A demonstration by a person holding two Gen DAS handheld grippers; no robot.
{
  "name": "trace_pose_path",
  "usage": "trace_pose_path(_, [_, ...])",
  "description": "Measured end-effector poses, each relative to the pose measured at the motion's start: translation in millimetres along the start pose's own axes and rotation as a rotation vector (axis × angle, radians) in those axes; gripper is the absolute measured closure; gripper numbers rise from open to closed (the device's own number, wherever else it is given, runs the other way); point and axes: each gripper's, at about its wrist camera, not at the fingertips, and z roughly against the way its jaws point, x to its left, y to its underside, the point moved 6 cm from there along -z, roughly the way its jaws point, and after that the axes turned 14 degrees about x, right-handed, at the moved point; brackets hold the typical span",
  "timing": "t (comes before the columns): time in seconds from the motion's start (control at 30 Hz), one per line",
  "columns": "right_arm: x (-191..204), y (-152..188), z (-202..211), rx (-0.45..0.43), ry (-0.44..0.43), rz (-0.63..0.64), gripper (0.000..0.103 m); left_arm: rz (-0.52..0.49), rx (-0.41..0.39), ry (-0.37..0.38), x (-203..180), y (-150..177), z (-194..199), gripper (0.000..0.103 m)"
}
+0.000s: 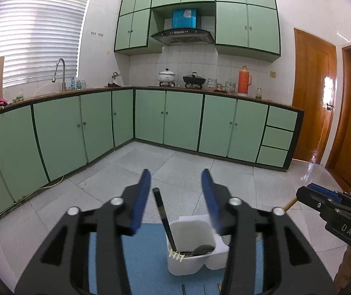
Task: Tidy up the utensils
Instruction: 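Open the left tool over the caddy while the right tool releases its wooden chopstick, then move both open tools back over the remaining chopsticks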
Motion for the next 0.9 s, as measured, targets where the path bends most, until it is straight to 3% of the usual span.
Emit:
trace_pose_path(0.4, [-7,36,41,-0.048,0.022,-0.001,0.034,0.045,-0.061,0.01,15,27,50,0.016])
trace_pose_path(0.6, [-4,72,57,-0.047,0.024,-0.001,0.017,0.038,-0.051,0.011,13,60,69,0.011])
trace_pose_path(0.9, [6,143,62,0.027,0.019,-0.001,0.014,-0.001,0.034,-0.004,10,131,81,0.009])
